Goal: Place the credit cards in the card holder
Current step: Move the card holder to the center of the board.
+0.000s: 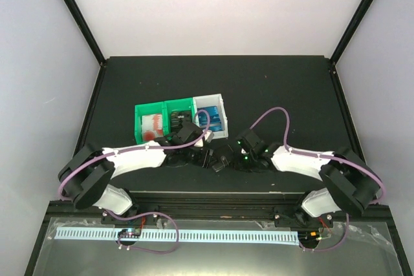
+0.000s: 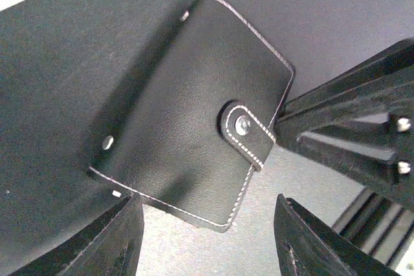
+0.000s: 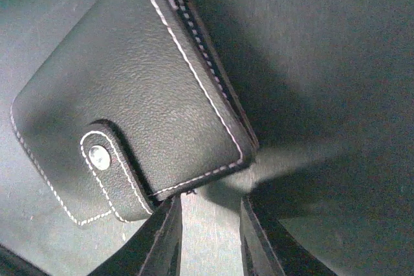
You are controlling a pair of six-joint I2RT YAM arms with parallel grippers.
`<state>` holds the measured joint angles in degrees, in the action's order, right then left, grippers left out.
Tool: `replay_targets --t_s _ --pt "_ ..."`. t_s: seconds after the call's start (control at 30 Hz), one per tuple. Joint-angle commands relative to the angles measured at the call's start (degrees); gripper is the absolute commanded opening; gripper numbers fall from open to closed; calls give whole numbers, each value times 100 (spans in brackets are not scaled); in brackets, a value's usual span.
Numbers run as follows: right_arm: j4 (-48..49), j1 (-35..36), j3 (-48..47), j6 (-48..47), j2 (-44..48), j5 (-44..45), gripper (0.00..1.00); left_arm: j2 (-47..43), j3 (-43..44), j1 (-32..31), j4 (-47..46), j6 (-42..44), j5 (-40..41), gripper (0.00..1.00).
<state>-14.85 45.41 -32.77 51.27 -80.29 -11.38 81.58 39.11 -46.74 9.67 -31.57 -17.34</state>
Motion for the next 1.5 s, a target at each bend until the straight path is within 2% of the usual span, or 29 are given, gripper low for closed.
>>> replay_targets --t_s 0.0,0.13,0.27,0.57,0.73,0.87,1.03,1.23,1.33,1.47 --pt "-21 0 -348 -202 -365 640 28 341 284 -65 27 127 362 57" --pt "-125 -140 -704 -497 -685 1120 27 678 342 -64 88 135 1037 50" --pt "-286 -215 -1100 -878 -976 1391 28 774 264 -64 -168 113 1409 49" --pt "-544 -219 -1310 -955 -913 1296 36 479 259 -63 63 -41 1445 63" --pt "-699 -217 -1290 -807 -660 1289 41 197 352 -68 255 -47 1632 65" --pt "-844 -211 -1328 -654 -430 1442 52 392 524 -40 450 -78 2081 65" --pt "-887 -170 -1404 -476 -407 1443 56 918 737 -6 280 -102 1717 54" --pt "-830 -42 -1490 -260 -534 1437 56 1188 758 -2 89 -390 1459 47" --pt "-893 148 -1623 -185 -689 1612 60 1142 673 -8 66 -577 1083 41" --pt "-1021 347 -1675 -36 -804 2046 64 817 249 -18 -267 -1016 858 41"
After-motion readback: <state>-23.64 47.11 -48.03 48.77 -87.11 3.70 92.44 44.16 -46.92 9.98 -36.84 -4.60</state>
